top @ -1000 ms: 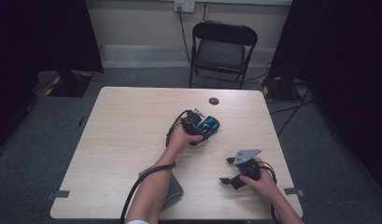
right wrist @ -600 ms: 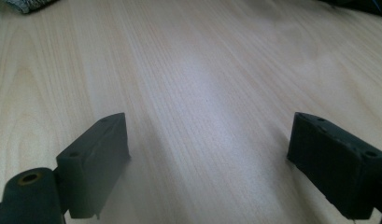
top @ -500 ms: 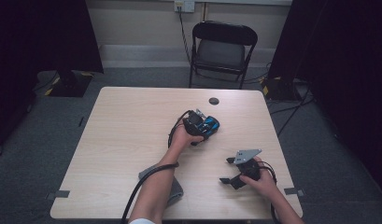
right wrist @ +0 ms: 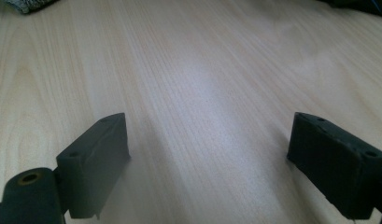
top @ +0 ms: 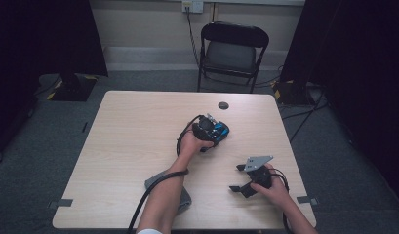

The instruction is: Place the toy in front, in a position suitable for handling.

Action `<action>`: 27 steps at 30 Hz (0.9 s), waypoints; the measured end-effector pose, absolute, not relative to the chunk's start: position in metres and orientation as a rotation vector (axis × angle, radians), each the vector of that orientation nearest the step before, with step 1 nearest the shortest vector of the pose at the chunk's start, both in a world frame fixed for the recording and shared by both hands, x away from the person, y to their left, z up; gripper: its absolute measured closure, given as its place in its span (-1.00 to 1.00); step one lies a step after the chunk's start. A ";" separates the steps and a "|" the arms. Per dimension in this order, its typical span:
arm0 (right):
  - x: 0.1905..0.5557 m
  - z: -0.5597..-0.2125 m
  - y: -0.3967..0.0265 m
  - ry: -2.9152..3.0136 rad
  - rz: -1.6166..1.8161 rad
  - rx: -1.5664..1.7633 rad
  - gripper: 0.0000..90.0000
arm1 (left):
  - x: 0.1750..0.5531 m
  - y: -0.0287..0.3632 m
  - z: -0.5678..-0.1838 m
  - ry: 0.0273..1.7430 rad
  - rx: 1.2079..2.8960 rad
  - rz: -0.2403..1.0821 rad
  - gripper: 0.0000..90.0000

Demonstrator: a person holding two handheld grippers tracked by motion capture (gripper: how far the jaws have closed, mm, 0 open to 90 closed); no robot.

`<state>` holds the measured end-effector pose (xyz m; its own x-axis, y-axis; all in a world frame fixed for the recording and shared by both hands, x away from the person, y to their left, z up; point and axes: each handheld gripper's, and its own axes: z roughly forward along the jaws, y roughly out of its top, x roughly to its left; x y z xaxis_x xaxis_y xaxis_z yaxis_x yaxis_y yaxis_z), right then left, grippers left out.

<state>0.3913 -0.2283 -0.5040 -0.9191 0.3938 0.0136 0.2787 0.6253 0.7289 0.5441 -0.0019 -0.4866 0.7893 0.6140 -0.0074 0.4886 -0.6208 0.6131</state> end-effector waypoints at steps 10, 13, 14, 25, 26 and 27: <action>0.392 -0.504 -0.228 2.698 1.172 0.561 -0.74 | 0.544 -0.001 -0.480 0.809 2.356 0.270 -0.41; 0.392 -0.504 -0.228 2.698 1.172 0.562 -0.75 | 0.543 -0.002 -0.481 0.820 2.351 0.275 -0.41; 0.392 -0.504 -0.228 2.698 1.172 0.562 -0.75 | 0.543 -0.002 -0.481 0.820 2.351 0.275 -0.41; 0.392 -0.504 -0.228 2.698 1.172 0.561 -0.75 | 0.543 -0.004 -0.485 0.840 2.340 0.282 -0.41; 0.392 -0.504 -0.228 2.698 1.172 0.561 -0.74 | 0.542 -0.004 -0.486 0.841 2.341 0.282 -0.41; 0.392 -0.504 -0.228 2.698 1.172 0.561 -0.75 | 0.542 -0.004 -0.486 0.843 2.343 0.286 -0.42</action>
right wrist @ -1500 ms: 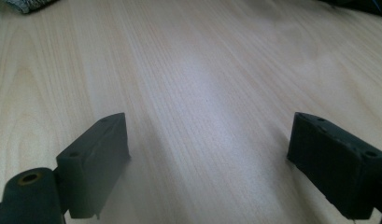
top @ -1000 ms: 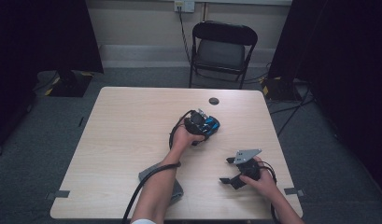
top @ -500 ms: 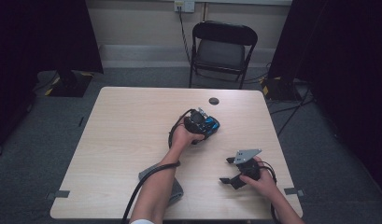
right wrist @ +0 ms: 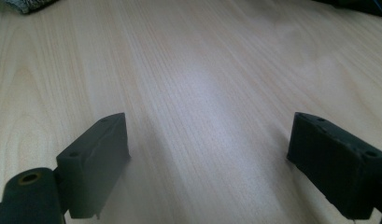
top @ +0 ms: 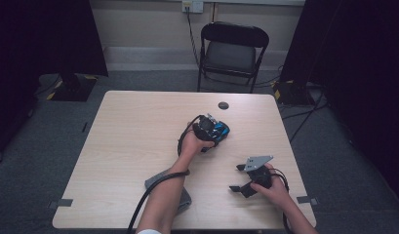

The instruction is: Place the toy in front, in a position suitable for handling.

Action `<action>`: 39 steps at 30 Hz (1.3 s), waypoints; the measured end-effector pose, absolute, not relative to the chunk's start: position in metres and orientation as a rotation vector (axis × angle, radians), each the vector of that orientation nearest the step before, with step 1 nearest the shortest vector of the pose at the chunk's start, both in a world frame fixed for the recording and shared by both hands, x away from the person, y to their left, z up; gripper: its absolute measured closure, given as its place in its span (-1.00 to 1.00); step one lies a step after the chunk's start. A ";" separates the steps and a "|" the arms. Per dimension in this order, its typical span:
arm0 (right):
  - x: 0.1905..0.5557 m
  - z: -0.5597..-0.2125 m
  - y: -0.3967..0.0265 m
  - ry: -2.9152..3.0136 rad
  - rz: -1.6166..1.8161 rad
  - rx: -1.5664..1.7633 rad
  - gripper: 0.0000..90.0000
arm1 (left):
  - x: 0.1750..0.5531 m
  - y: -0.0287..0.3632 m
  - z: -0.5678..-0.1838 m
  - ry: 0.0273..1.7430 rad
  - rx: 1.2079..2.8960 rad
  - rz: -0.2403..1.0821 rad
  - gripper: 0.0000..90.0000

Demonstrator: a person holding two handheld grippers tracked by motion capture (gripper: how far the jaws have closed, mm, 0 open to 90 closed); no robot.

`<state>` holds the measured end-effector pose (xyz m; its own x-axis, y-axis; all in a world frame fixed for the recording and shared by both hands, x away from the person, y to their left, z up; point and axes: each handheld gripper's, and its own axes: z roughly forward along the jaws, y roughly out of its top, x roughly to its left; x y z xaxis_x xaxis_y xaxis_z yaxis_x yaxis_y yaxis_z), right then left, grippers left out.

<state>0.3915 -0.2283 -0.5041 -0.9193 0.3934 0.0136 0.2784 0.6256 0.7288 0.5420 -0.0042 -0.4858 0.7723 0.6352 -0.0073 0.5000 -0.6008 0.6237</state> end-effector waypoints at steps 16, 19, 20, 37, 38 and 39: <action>0.392 -0.504 -0.228 2.698 1.171 0.561 -0.74 | 0.546 -0.005 -0.483 0.890 2.318 0.304 -0.60; 0.392 -0.504 -0.228 2.698 1.171 0.561 -0.75 | 0.549 -0.006 -0.485 0.909 2.311 0.290 -0.66; 0.392 -0.504 -0.228 2.698 1.172 0.561 -0.75 | 0.550 -0.008 -0.486 0.909 2.299 0.283 -0.64; 0.392 -0.504 -0.228 2.698 1.172 0.561 -0.74 | 0.552 -0.018 -0.490 0.880 2.319 0.295 -0.43; 0.392 -0.504 -0.228 2.698 1.172 0.561 -0.75 | 0.551 -0.018 -0.490 0.883 2.318 0.303 -0.43; 0.392 -0.504 -0.228 2.698 1.172 0.561 -0.75 | 0.551 -0.018 -0.490 0.883 2.318 0.303 -0.43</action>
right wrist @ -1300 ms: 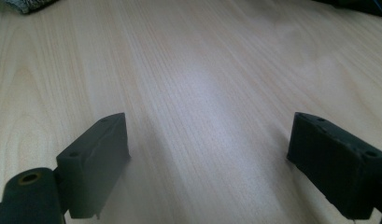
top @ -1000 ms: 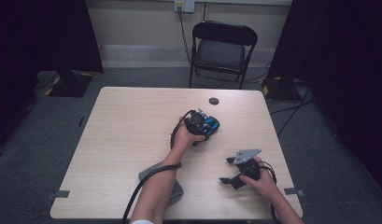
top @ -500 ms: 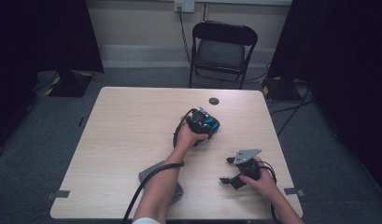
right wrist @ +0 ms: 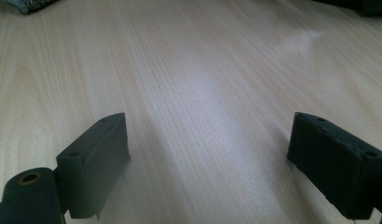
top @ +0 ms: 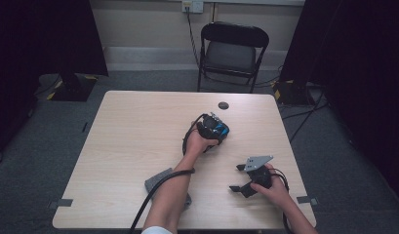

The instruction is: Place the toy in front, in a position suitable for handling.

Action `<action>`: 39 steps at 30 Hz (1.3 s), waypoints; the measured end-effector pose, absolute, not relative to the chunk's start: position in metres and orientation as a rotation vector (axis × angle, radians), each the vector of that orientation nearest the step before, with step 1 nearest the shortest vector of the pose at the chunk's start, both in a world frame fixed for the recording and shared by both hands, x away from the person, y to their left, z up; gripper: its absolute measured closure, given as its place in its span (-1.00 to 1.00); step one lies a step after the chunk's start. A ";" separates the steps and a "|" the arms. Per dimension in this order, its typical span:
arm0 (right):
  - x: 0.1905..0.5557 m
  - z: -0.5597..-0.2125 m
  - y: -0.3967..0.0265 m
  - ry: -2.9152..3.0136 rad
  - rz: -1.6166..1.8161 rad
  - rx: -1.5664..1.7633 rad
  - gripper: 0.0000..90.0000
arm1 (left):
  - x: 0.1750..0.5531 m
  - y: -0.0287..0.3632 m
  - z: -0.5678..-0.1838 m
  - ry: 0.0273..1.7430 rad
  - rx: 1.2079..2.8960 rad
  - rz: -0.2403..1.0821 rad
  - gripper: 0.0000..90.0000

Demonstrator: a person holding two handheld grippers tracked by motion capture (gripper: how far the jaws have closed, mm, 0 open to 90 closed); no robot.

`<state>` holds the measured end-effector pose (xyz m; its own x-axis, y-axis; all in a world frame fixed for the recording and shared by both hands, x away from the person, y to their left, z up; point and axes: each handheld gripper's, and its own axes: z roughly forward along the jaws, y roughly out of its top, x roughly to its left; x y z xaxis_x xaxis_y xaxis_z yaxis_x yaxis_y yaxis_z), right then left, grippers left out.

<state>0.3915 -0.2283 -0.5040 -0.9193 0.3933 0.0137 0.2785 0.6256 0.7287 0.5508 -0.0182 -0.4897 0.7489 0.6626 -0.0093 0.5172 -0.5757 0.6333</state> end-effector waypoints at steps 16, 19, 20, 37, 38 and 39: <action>0.392 -0.504 -0.228 2.698 1.172 0.560 -0.75 | 0.548 -0.013 -0.472 0.881 2.339 0.320 -0.40; 0.392 -0.504 -0.228 2.698 1.172 0.561 -0.75 | 0.547 -0.012 -0.469 0.880 2.336 0.322 -0.40; 0.392 -0.504 -0.228 2.699 1.173 0.559 -0.75 | 0.547 -0.011 -0.467 0.875 2.334 0.326 -0.40; 0.392 -0.504 -0.228 2.698 1.172 0.561 -0.75 | 0.551 -0.013 -0.470 0.892 2.349 0.317 -0.40; 0.392 -0.504 -0.228 2.698 1.172 0.561 -0.75 | 0.552 -0.013 -0.473 0.895 2.347 0.315 -0.40; 0.392 -0.504 -0.228 2.698 1.172 0.561 -0.75 | 0.552 -0.013 -0.475 0.892 2.356 0.316 -0.40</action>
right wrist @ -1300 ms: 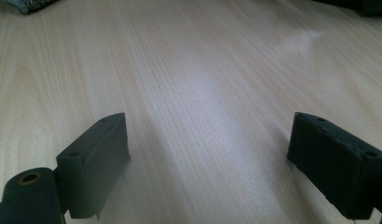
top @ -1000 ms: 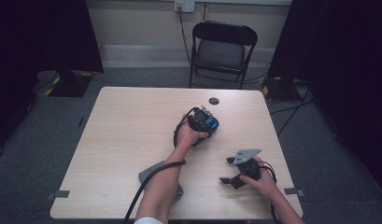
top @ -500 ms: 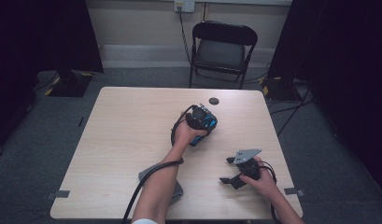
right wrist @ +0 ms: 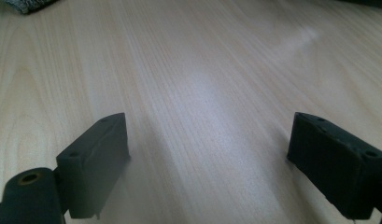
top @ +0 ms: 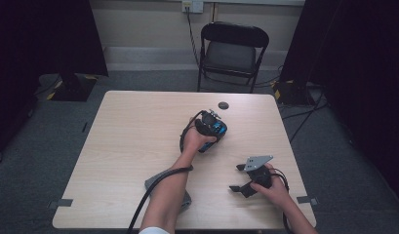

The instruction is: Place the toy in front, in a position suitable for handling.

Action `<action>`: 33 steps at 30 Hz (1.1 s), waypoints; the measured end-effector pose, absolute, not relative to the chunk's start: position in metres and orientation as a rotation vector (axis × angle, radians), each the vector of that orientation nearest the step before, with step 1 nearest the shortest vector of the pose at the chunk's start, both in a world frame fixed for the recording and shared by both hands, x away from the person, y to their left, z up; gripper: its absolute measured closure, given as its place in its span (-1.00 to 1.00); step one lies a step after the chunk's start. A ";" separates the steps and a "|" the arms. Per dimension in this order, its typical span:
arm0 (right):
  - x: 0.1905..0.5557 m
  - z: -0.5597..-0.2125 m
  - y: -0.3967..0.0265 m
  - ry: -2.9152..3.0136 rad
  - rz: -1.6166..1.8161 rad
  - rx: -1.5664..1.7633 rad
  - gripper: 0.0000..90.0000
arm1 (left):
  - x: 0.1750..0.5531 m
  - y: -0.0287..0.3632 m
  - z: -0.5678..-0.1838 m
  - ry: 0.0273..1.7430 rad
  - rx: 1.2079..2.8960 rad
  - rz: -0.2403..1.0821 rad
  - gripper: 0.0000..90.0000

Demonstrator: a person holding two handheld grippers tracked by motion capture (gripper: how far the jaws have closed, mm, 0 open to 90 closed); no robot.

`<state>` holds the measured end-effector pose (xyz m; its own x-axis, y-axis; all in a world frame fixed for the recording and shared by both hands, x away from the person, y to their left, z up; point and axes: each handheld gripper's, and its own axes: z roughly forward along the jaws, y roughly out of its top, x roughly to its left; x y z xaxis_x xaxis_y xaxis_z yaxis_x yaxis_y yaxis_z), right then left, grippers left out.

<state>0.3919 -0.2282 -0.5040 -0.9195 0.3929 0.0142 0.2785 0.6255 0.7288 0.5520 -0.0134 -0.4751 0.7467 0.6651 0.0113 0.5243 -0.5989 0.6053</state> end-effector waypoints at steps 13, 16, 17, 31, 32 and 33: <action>0.392 -0.504 -0.228 2.698 1.172 0.559 -0.75 | 0.552 -0.016 -0.478 0.926 2.335 0.331 -0.45; 0.392 -0.504 -0.228 2.699 1.172 0.559 -0.75 | 0.554 -0.018 -0.480 0.947 2.326 0.341 -0.70; 0.392 -0.504 -0.228 2.698 1.171 0.560 -0.75 | 0.555 -0.018 -0.482 0.952 2.315 0.324 -0.63; 0.392 -0.504 -0.228 2.699 1.172 0.558 -0.75 | 0.561 -0.028 -0.490 0.943 2.290 0.344 -0.45; 0.392 -0.504 -0.228 2.699 1.172 0.558 -0.75 | 0.561 -0.027 -0.491 0.938 2.284 0.341 -0.45; 0.392 -0.504 -0.228 2.699 1.172 0.558 -0.75 | 0.561 -0.027 -0.490 0.937 2.292 0.338 -0.44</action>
<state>0.3924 -0.2281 -0.5041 -0.9201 0.3914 0.0130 0.2767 0.6263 0.7288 0.5613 -0.0266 -0.4899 0.7138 0.7003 -0.0013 0.5380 -0.5472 0.6412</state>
